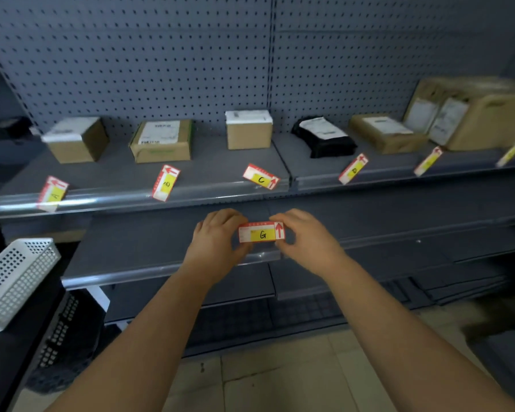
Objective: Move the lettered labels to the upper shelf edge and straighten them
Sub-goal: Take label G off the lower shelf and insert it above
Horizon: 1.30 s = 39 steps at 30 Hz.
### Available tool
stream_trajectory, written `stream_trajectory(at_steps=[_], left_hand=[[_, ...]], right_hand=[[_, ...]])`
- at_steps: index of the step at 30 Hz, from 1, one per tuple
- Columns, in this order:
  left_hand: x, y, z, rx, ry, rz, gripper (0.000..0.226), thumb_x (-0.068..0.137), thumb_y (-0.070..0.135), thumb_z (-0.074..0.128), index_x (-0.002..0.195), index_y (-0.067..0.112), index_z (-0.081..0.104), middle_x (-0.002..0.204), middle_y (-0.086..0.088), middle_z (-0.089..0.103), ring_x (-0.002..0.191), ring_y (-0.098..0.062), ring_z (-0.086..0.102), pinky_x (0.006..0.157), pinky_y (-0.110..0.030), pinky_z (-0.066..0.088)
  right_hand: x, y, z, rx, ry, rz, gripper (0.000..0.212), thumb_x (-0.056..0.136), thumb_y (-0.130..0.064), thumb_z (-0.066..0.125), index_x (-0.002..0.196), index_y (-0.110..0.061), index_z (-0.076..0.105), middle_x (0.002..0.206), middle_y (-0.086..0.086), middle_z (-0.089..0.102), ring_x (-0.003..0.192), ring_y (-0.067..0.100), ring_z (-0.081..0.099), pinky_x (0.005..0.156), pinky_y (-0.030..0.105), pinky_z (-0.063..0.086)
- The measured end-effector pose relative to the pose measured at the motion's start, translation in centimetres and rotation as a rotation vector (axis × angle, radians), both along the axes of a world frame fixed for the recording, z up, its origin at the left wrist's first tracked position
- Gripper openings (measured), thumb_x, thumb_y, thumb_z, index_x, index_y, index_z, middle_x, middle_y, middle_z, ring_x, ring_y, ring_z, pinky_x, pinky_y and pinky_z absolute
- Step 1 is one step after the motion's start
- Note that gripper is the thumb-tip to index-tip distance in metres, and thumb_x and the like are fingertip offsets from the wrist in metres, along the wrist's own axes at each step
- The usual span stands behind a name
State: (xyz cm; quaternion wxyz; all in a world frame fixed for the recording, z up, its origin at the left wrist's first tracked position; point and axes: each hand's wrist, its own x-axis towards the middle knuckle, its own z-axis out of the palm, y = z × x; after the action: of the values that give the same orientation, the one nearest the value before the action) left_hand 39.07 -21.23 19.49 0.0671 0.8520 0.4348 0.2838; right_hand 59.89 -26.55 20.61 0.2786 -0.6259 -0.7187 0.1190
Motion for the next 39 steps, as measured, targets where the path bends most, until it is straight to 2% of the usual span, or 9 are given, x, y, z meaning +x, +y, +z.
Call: stream_trajectory(at_steps=[7,14,17,22,25,30,39], left_hand=[[11.2,-6.2,3.3,0.068,0.011,-0.076,0.045,0.078,0.038,0.069,0.120,0.026,0.057,0.125,0.007,0.052,0.118,-0.018,0.043,0.098,-0.040,0.032],[23.0,-11.5,4.8,0.090,-0.006,-0.229,0.047,0.079,0.040,0.069,0.122,0.027,0.056,0.125,0.008,0.051,0.118,-0.015,0.041,0.098,-0.037,0.030],[27.5,-12.1,5.4,0.113,-0.008,-0.282,0.047,0.078,0.039,0.071,0.121,0.026,0.057,0.123,0.008,0.052,0.116,-0.015,0.044,0.098,-0.039,0.034],[35.5,-11.7,5.6,0.128,-0.001,-0.380,0.047,0.079,0.038,0.070,0.122,0.025,0.057,0.124,0.007,0.052,0.118,-0.016,0.043,0.098,-0.040,0.033],[40.9,-10.7,5.1,0.118,-0.012,-0.438,0.047,0.080,0.038,0.068,0.124,0.025,0.056,0.126,0.007,0.051,0.119,-0.015,0.041,0.098,-0.037,0.030],[51.1,-8.5,5.1,0.086,-0.059,-0.535,0.048,0.080,0.037,0.068,0.125,0.026,0.055,0.125,0.009,0.051,0.117,-0.014,0.043,0.097,-0.036,0.033],[66.6,-6.6,4.2,0.071,-0.090,-0.696,0.047,0.079,0.036,0.069,0.123,0.025,0.056,0.123,0.008,0.053,0.115,-0.016,0.045,0.095,-0.039,0.036]], right_hand=[[10.7,-8.6,3.0,0.113,-0.037,-0.091,0.046,0.084,-0.019,0.068,0.129,-0.025,0.057,0.115,-0.008,0.055,0.112,0.010,0.047,0.093,0.035,0.047],[22.0,-15.8,4.3,0.162,0.029,-0.211,0.046,0.081,-0.017,0.069,0.124,-0.029,0.060,0.112,-0.014,0.051,0.112,0.006,0.046,0.095,0.034,0.046],[26.0,-17.6,4.7,0.174,0.064,-0.267,0.045,0.081,-0.016,0.069,0.123,-0.029,0.060,0.114,-0.013,0.053,0.113,0.006,0.048,0.095,0.034,0.047],[32.7,-19.0,4.0,0.210,0.142,-0.361,0.044,0.081,-0.013,0.069,0.122,-0.028,0.061,0.113,-0.015,0.053,0.107,0.003,0.053,0.090,0.031,0.050],[37.3,-18.8,3.5,0.204,0.123,-0.419,0.044,0.082,-0.016,0.069,0.123,-0.030,0.060,0.113,-0.017,0.053,0.103,0.001,0.054,0.087,0.030,0.051],[46.0,-18.1,4.4,0.160,0.078,-0.544,0.045,0.084,-0.020,0.067,0.126,-0.033,0.057,0.116,-0.018,0.052,0.106,-0.003,0.050,0.091,0.026,0.048],[59.0,-18.8,3.9,0.149,0.051,-0.701,0.047,0.084,-0.018,0.068,0.128,-0.030,0.057,0.118,-0.014,0.053,0.108,0.003,0.052,0.091,0.028,0.048]])
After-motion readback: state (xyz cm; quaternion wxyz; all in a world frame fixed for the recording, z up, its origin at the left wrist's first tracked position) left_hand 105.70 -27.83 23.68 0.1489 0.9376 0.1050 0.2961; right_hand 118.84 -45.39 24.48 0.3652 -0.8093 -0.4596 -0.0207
